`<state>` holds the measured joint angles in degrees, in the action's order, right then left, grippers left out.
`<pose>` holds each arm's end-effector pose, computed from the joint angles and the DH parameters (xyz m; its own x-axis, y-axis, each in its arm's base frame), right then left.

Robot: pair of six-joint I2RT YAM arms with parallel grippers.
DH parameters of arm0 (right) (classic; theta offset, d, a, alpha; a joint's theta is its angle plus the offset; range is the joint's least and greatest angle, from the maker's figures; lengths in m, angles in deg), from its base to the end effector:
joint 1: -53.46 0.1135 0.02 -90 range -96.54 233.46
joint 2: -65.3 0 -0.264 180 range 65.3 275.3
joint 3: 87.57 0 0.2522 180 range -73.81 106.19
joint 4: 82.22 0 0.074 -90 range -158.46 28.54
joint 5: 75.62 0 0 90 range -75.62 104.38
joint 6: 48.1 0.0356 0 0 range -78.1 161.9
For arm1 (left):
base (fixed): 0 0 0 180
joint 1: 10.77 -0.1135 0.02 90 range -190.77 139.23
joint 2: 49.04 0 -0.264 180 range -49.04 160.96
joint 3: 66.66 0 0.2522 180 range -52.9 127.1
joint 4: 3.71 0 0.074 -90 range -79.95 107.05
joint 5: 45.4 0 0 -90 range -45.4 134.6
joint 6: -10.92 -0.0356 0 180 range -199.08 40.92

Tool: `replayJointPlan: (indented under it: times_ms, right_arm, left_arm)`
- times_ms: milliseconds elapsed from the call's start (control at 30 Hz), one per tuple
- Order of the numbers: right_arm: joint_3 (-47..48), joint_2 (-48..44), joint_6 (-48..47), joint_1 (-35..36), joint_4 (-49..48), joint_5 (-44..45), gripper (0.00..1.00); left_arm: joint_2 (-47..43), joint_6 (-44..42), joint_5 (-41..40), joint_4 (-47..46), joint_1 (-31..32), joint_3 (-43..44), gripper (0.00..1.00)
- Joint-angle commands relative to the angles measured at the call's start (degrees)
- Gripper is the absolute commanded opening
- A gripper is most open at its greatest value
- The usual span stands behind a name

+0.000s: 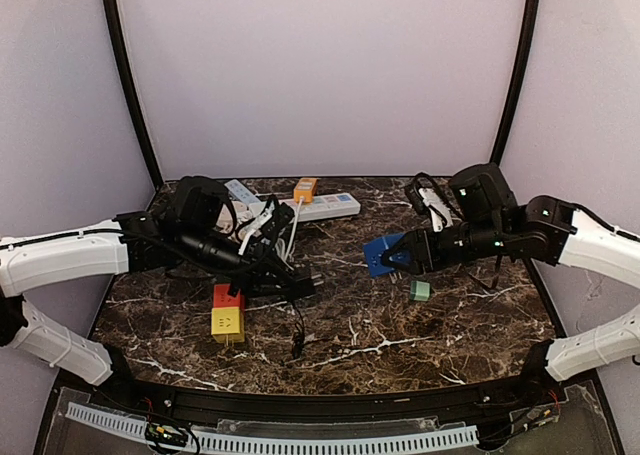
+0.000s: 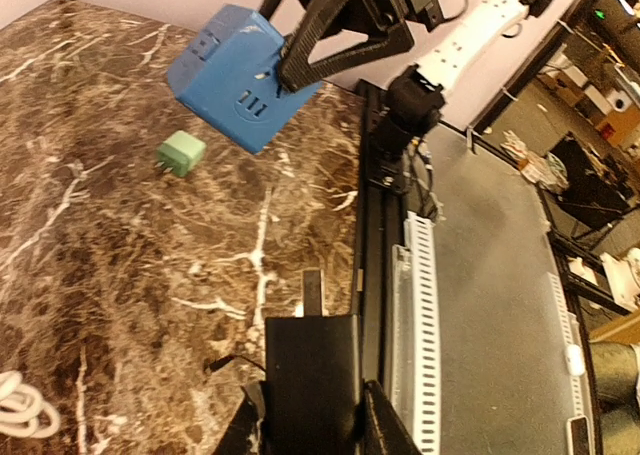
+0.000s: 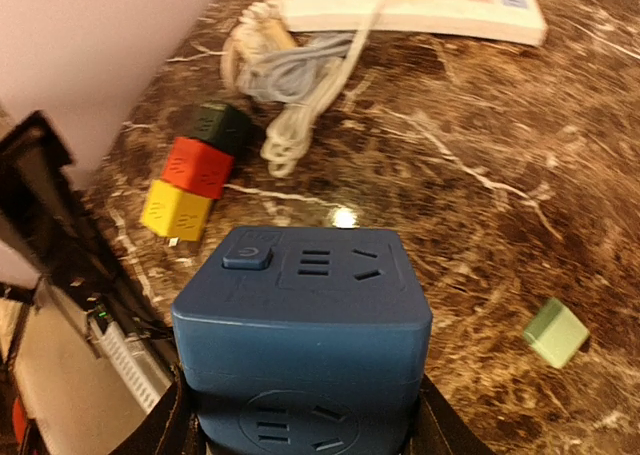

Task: Pull the plug off the socket
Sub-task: Remove the plug from the socket, then place the socket at the center of the board.

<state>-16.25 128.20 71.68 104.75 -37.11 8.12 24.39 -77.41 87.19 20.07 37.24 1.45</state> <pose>0.1451 0.1873 0.3201 -0.7367 -0.1298 -0.6636 -0.5351 0.7119 0.4548 0.1717 -0.2267 0.2944 -0.3527 0.3598 -0.8638 0.9329 0.0635 -0.3545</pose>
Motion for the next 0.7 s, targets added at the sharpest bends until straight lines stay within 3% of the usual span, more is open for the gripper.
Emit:
replayJointPlan:
  times_ms: [0, 133, 267, 500, 667]
  right_arm:
    - [3.72, 6.26, 2.60, -2.39, 12.74, 14.58, 0.00]
    - [3.35, 11.41, 0.07, -8.15, 13.55, 15.64, 0.00]
    - [3.77, 16.53, -3.00, -15.27, 13.39, 19.00, 0.00]
    - [6.59, 24.72, -8.43, -23.90, 9.04, 14.73, 0.00]
    - [7.90, 29.92, -10.26, -26.32, 6.54, 14.24, 0.16]
  left_arm:
    - [-2.96, 1.07, -10.36, 0.77, -4.27, -0.43, 0.01]
    - [-3.96, 4.44, -8.72, -2.05, -8.74, -1.56, 0.01]
    - [-4.60, 4.43, -8.53, -1.93, -9.34, -1.65, 0.01]
    - [-4.30, 4.54, -7.78, -1.81, -9.32, -1.44, 0.01]
    - [-4.18, 4.81, -7.10, -1.82, -9.26, -1.43, 0.01]
